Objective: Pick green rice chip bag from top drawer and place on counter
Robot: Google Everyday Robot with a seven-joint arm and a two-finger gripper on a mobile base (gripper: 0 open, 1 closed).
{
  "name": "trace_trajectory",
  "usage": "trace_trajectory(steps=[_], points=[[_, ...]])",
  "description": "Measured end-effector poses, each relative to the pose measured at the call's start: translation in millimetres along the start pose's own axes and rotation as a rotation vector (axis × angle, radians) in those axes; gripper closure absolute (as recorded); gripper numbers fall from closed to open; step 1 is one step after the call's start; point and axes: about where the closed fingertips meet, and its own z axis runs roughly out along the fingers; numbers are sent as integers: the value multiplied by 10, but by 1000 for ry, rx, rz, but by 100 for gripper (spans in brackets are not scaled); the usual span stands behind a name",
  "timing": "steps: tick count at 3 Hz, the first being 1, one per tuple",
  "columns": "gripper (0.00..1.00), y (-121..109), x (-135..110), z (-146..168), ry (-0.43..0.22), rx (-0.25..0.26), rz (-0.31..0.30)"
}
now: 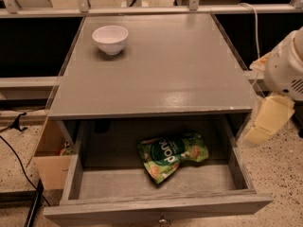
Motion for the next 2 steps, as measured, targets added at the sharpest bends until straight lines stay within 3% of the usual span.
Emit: trace_trajectory(steps=[2], points=[[0,353,77,764,-49,9,156]])
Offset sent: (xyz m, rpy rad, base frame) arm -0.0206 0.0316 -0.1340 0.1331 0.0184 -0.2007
